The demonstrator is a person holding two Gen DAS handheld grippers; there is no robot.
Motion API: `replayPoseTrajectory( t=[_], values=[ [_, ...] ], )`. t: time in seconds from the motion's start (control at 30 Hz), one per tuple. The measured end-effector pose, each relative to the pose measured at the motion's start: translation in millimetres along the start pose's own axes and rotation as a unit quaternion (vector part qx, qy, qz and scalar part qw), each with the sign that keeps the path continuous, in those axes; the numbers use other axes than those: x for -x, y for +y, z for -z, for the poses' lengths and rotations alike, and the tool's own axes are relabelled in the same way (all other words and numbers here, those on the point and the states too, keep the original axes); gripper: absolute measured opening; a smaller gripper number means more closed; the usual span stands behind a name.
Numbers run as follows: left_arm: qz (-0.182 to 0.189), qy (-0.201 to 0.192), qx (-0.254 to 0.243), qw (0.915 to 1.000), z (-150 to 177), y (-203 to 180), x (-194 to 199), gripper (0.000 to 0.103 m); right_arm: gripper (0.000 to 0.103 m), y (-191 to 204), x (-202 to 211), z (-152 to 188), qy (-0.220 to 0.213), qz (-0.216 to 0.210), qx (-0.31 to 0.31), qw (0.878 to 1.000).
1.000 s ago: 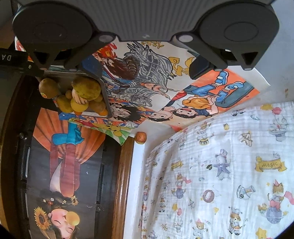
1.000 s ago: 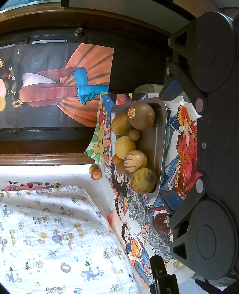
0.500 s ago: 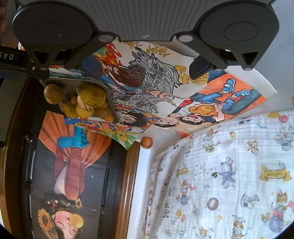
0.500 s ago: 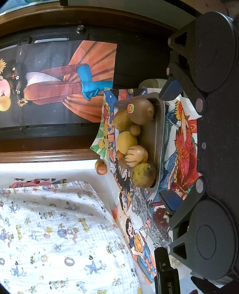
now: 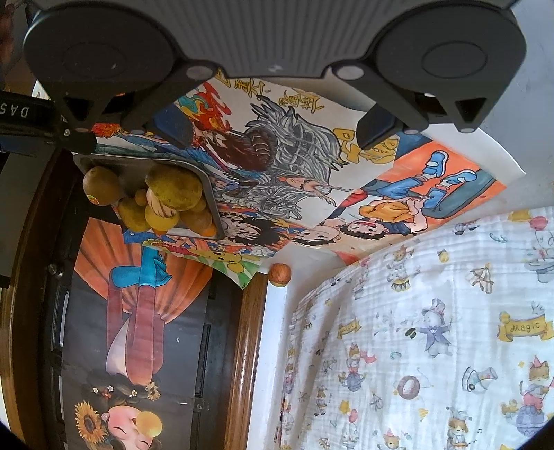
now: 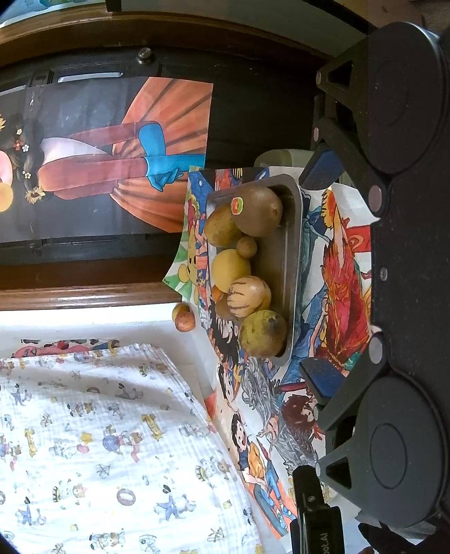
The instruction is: Organize fruits
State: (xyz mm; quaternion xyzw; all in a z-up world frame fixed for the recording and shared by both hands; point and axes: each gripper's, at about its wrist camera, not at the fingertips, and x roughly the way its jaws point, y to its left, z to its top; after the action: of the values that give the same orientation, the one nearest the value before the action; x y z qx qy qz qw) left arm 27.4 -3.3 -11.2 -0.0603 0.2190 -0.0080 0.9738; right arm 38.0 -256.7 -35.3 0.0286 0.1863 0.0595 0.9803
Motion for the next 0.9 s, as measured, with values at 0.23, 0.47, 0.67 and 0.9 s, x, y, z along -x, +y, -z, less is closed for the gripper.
replayPoseTrajectory(
  t=[0.23, 0.47, 0.67, 0.9],
  values=[
    [0.000, 0.000, 0.000, 1.0000, 0.0, -0.3, 0.2, 0.102, 0.102, -0.2, 0.1, 0.1, 0.000, 0.000, 0.000, 1.000],
    [0.000, 0.000, 0.000, 1.0000, 0.1, -0.4, 0.3, 0.102, 0.102, -0.1, 0.3, 0.1, 0.000, 0.000, 0.000, 1.000],
    [0.000, 0.001, 0.000, 1.0000, -0.1, -0.2, 0.1, 0.102, 0.102, -0.1, 0.4, 0.1, 0.000, 0.000, 0.000, 1.000],
    [-0.001, 0.003, 0.001, 1.0000, 2.1, 1.0, 0.5, 0.103, 0.102, -0.3, -0.1, 0.2, 0.001, 0.000, -0.001, 1.000]
  ],
)
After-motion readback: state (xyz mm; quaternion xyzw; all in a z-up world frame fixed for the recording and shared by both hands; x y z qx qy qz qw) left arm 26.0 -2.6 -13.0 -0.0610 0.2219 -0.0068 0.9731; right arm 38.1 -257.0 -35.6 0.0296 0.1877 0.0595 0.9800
